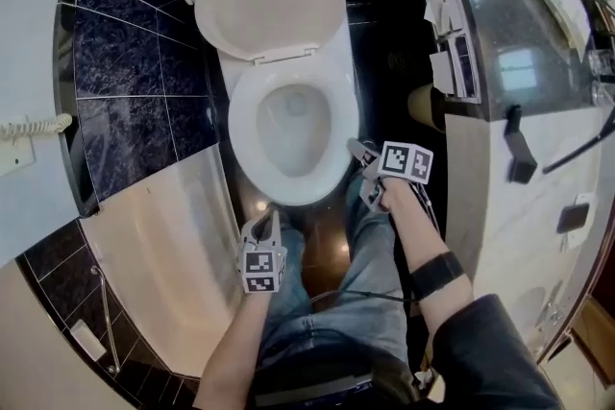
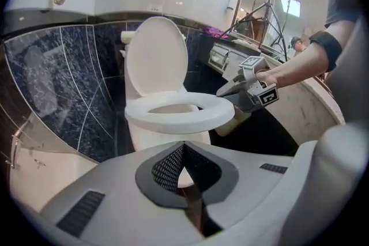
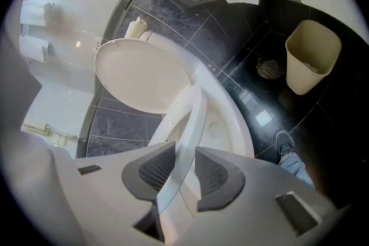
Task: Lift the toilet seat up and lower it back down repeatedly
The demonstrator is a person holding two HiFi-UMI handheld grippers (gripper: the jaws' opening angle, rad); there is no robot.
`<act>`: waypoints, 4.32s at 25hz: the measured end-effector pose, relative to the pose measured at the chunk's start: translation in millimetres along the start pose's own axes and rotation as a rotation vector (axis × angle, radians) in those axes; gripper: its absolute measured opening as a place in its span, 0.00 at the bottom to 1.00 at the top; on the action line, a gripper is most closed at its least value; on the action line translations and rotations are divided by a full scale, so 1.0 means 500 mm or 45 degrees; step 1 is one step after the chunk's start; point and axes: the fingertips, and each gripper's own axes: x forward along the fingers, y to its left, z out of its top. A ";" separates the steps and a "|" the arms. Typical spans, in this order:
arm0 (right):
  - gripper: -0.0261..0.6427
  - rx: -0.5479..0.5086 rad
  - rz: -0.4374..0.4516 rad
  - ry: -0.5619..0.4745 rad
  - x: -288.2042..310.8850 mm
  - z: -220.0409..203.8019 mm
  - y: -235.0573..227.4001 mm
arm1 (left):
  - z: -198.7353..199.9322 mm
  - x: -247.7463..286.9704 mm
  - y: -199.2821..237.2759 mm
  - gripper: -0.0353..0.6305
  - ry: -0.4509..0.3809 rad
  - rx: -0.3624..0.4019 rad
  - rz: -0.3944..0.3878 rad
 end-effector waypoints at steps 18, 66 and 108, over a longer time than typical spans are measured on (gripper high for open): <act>0.25 0.038 0.065 -0.074 -0.053 0.134 0.153 | 0.287 0.007 0.033 0.05 -0.222 -0.185 0.100; 0.06 -0.716 0.130 -0.173 -0.241 0.305 0.411 | 0.789 0.049 0.213 0.05 -0.464 0.017 0.301; 0.06 -1.020 -0.236 -0.566 -0.556 0.076 0.516 | 0.549 -0.508 0.133 0.05 -0.661 0.111 0.082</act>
